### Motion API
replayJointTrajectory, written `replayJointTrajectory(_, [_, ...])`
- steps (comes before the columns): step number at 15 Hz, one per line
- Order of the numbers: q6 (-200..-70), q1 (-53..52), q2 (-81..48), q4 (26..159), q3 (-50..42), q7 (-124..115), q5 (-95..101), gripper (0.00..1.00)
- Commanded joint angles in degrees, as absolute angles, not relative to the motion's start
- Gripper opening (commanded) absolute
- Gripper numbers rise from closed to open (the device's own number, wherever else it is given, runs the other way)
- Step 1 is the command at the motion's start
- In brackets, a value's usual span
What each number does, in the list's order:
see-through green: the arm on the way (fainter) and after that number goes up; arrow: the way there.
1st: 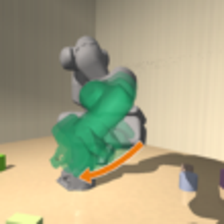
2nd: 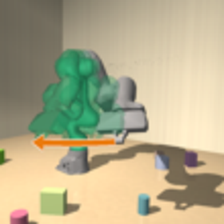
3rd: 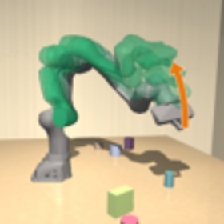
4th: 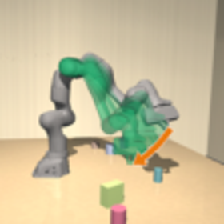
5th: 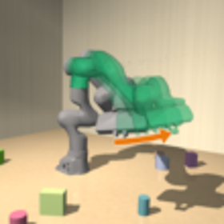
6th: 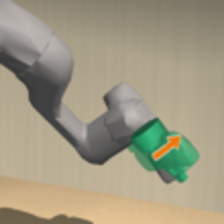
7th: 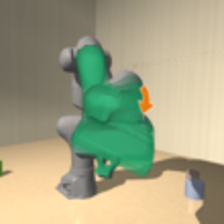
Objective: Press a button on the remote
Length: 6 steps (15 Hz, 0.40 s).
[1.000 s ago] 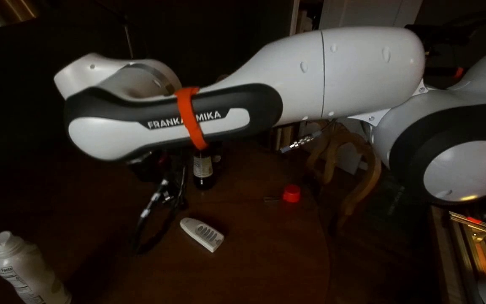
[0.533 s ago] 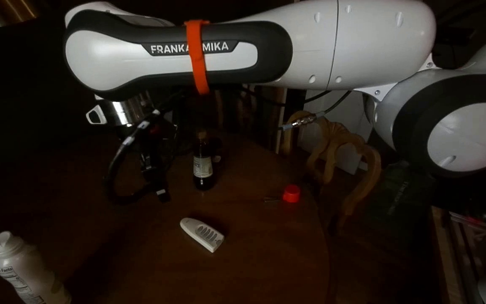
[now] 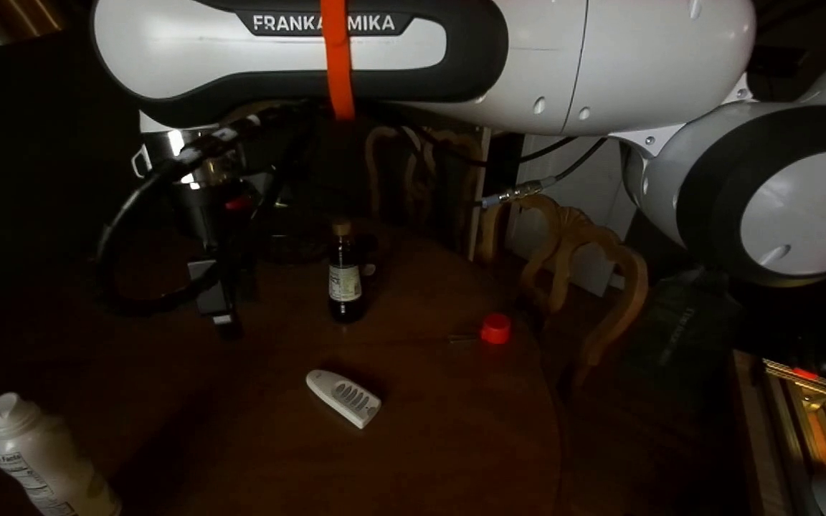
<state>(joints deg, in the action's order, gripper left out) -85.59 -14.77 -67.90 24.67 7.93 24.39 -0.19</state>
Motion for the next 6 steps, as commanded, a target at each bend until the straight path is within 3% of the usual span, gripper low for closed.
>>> replayJointTrajectory(1, [-86.22, -14.75, -67.23, 25.71, 7.70, 23.63, -0.42, 1.00])
replayJointTrajectory(6, [-86.31, -14.75, -67.21, 25.71, 7.65, 22.80, -0.44, 1.00])
